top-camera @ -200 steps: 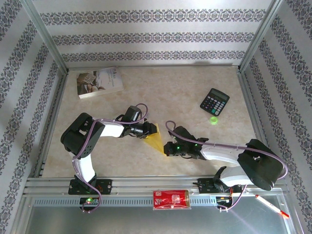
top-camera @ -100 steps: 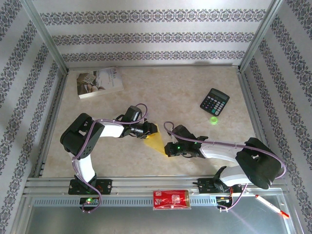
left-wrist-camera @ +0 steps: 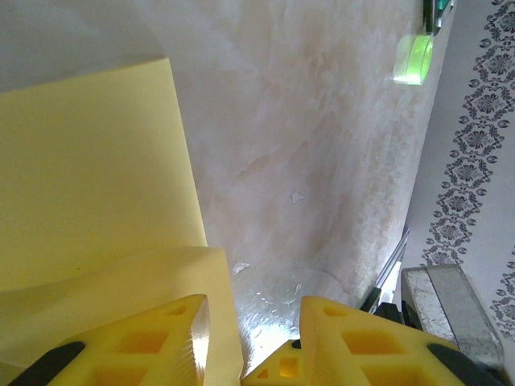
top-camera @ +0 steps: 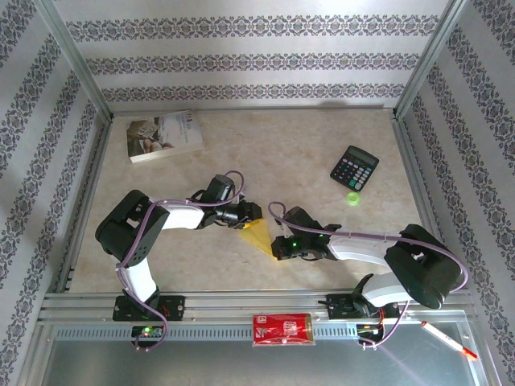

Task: Fold a paper plane with a square sheet of paper (pick it up from the middle)
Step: Fourth fold the wing at the center of the table.

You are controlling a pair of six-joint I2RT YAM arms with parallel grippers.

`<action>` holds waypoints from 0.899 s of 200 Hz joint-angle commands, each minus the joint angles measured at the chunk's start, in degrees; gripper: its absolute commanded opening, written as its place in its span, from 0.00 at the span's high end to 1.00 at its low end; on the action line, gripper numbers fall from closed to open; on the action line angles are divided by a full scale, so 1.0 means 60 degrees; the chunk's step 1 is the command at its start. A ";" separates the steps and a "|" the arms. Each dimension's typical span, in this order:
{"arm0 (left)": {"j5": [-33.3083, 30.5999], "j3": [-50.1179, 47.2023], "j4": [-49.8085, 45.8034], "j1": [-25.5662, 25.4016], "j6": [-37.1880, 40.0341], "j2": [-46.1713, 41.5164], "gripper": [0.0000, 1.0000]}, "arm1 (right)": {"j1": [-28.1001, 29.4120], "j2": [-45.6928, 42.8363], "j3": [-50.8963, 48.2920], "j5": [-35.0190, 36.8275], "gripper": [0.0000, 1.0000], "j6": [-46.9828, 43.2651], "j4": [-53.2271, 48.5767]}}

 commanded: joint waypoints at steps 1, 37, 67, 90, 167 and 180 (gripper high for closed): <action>0.0012 0.0028 0.0209 -0.0046 -0.0052 0.0184 0.66 | -0.0089 0.0095 0.0164 -0.0054 0.99 -0.0181 -0.0157; -0.0179 -0.0209 0.0022 0.0058 0.0121 0.0355 0.68 | -0.0090 -0.0146 0.0120 -0.0103 0.97 -0.0044 -0.0150; -0.0287 -0.0401 0.0027 0.0072 0.0249 0.0407 0.68 | -0.0089 -0.0452 0.0122 -0.0269 0.92 0.0207 0.0004; -0.0309 -0.0519 0.0214 0.0068 0.0205 0.0494 0.68 | -0.0094 -0.0625 -0.0006 -0.0395 0.88 0.0437 0.0266; -0.0280 -0.0769 0.0643 0.0073 0.0036 0.0698 0.69 | 0.0097 -0.0327 -0.0302 -0.0424 0.92 0.0807 0.0793; -0.0308 -0.0796 0.0620 0.0065 0.0045 0.0690 0.69 | 0.0183 -0.0159 -0.0358 -0.0377 0.93 0.0853 0.0868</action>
